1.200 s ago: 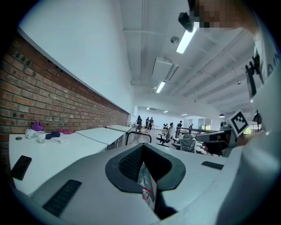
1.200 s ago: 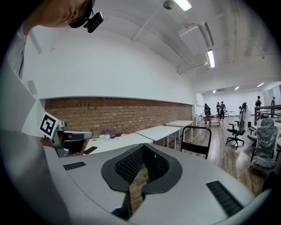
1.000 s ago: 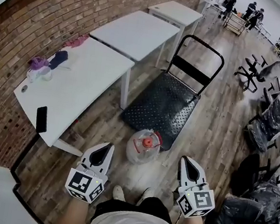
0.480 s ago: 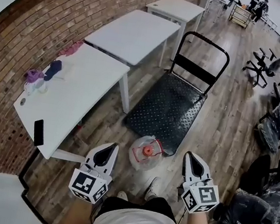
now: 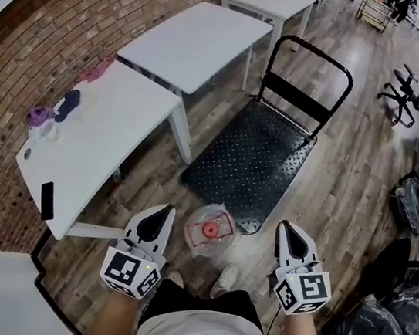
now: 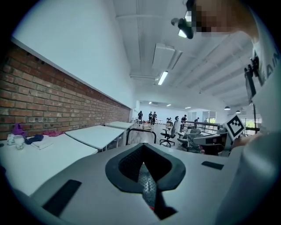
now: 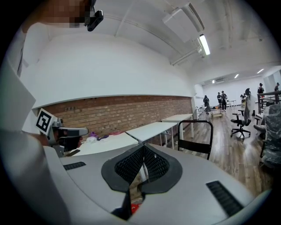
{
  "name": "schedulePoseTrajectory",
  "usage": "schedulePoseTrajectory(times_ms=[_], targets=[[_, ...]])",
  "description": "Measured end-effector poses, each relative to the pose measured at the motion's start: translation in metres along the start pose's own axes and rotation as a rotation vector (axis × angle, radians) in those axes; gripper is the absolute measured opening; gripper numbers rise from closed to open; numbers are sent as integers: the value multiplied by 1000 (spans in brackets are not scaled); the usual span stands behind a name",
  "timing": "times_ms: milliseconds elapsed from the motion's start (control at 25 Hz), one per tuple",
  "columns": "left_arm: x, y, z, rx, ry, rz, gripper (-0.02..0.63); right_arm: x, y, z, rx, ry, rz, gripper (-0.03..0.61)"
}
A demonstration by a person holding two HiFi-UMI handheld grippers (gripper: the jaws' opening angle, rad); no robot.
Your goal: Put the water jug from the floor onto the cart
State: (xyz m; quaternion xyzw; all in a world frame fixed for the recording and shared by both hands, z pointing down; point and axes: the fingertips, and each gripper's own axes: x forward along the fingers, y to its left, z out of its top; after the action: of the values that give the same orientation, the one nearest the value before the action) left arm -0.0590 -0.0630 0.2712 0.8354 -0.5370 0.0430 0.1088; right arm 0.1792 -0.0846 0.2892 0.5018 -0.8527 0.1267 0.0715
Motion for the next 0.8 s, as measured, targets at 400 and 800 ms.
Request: schedulePoseTrajectory(times_ms=[400,800], targets=[[24,36,-13,-6,41,-34,-2,42,19,-12,14,39,-12,3],[15,65,-70,-55,136,-19,-2,86,47,-79,7,177,50,4]])
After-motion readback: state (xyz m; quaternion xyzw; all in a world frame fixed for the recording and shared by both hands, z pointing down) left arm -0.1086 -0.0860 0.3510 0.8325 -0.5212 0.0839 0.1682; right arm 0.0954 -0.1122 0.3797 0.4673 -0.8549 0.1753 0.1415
